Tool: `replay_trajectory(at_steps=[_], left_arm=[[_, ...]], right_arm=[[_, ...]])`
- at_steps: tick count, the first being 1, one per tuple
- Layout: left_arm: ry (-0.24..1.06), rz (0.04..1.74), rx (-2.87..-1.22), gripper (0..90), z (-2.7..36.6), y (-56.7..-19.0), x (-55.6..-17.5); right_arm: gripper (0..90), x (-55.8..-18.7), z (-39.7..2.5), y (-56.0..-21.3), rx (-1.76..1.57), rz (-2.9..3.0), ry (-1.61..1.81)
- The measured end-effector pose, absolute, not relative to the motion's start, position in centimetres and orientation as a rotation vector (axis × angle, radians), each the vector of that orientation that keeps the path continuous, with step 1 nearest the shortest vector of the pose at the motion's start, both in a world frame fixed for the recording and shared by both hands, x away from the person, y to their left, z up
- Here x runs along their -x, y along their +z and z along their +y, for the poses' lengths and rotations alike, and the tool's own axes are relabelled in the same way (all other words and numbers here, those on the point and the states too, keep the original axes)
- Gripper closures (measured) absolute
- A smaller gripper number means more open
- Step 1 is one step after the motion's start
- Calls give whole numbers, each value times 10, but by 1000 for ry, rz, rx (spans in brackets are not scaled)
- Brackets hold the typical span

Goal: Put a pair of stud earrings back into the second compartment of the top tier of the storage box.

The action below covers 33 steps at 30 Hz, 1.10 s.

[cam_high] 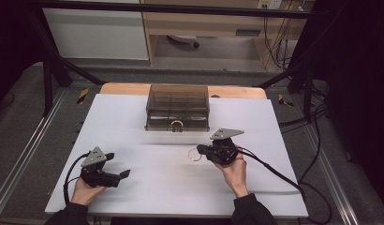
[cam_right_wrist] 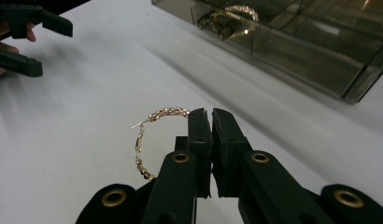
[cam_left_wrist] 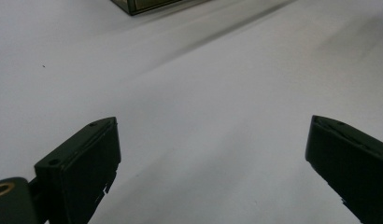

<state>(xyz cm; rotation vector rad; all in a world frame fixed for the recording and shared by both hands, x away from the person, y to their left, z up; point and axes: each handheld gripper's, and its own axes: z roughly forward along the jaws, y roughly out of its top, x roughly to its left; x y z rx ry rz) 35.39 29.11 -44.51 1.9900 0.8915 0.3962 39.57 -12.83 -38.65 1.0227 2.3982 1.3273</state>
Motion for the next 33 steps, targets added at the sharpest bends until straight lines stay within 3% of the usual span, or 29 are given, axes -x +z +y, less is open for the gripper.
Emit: replay_trajectory(at_steps=[33], left_arm=[[391, 892, -1990, 32, 291, -446, -354]], right_arm=[[870, -456, -96, -353, -1089, 2293, 1338]])
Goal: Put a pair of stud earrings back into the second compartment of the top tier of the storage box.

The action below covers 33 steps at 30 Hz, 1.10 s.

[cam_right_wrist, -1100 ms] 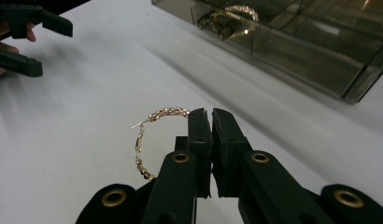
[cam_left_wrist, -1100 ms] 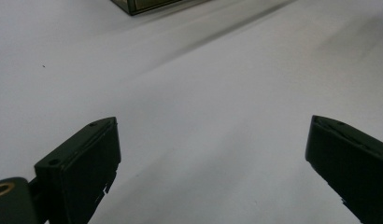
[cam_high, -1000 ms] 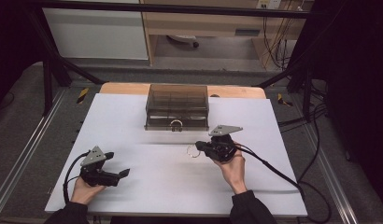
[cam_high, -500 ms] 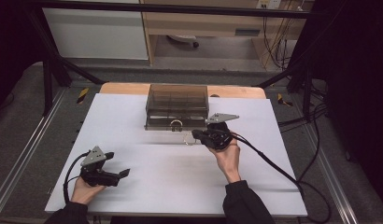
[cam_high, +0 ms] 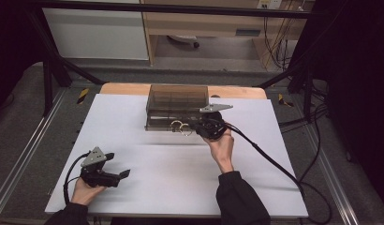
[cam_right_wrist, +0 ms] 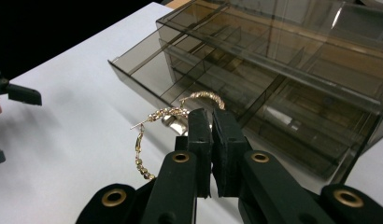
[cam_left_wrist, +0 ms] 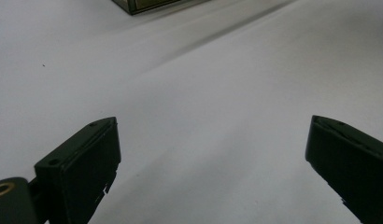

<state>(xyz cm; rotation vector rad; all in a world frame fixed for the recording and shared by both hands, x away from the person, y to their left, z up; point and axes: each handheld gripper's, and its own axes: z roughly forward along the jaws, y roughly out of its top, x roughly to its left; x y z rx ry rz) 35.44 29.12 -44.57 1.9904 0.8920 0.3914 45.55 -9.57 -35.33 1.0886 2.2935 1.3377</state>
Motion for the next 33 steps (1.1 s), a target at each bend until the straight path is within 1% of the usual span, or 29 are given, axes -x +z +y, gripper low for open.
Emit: replay_trajectory(at_steps=[15, 33], left_arm=[[386, 891, -1990, 31, 291, -446, -355], [386, 891, -1988, 31, 291, -446, -355]], right_arm=[[869, -482, -77, -352, -1116, 2272, 1310], [868, -502, -60, -371, -1136, 2271, 1251]])
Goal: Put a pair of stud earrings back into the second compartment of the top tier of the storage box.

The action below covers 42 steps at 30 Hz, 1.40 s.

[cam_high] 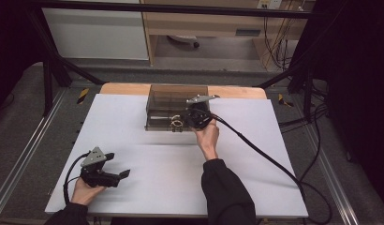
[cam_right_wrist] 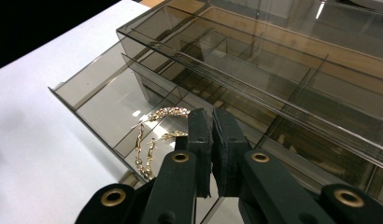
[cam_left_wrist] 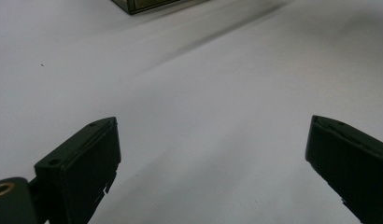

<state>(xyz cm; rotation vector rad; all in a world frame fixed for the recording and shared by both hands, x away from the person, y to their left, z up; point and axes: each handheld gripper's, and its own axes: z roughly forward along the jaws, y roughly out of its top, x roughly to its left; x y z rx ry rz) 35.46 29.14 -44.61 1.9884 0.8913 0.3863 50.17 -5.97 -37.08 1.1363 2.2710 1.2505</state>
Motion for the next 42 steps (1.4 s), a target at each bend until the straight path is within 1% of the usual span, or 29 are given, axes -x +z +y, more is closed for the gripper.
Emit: replay_trajectory(at_steps=[18, 25, 30, 37, 42], left_arm=[[388, 891, -1987, 31, 292, -446, -354], [388, 892, -1985, 32, 292, -446, -354], [389, 890, -1987, 31, 292, -445, -354], [390, 891, -1990, 31, 291, -446, -354], [389, 892, -1990, 31, 291, -446, -354]], right_arm=[[857, -503, -55, -383, -1111, 2320, 1192], [788, -502, -55, -381, -1096, 2310, 1202], [697, -493, -60, -368, -1067, 2278, 1258], [481, -476, -73, -351, -1046, 2251, 1315], [324, -462, -87, -346, -1042, 2240, 1354]])
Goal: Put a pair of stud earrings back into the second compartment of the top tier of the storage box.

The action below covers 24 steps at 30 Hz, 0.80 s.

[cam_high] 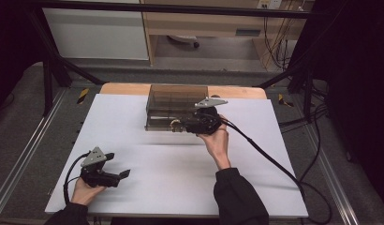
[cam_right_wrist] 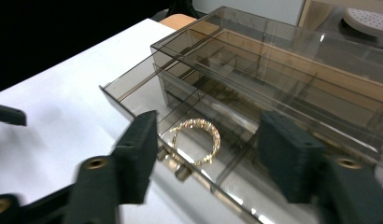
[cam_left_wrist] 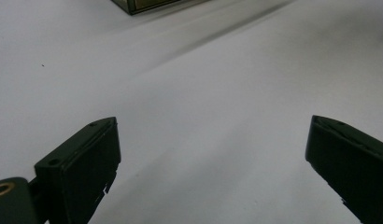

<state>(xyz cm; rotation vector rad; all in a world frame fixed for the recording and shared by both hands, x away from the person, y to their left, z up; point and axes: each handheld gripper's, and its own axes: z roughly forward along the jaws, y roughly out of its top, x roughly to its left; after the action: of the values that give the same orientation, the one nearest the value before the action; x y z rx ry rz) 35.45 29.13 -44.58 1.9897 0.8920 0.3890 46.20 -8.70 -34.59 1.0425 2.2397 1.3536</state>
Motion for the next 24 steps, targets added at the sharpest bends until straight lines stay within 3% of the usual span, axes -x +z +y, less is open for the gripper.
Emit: replay_trajectory(at_steps=[12, 24], left_arm=[[389, 893, -1994, 31, 291, -446, -355], [387, 895, -2000, 31, 290, -447, -355]], right_arm=[[49, -428, -132, -353, -1049, 2204, 1429], [4, -401, -183, -388, -1090, 2203, 1451]])
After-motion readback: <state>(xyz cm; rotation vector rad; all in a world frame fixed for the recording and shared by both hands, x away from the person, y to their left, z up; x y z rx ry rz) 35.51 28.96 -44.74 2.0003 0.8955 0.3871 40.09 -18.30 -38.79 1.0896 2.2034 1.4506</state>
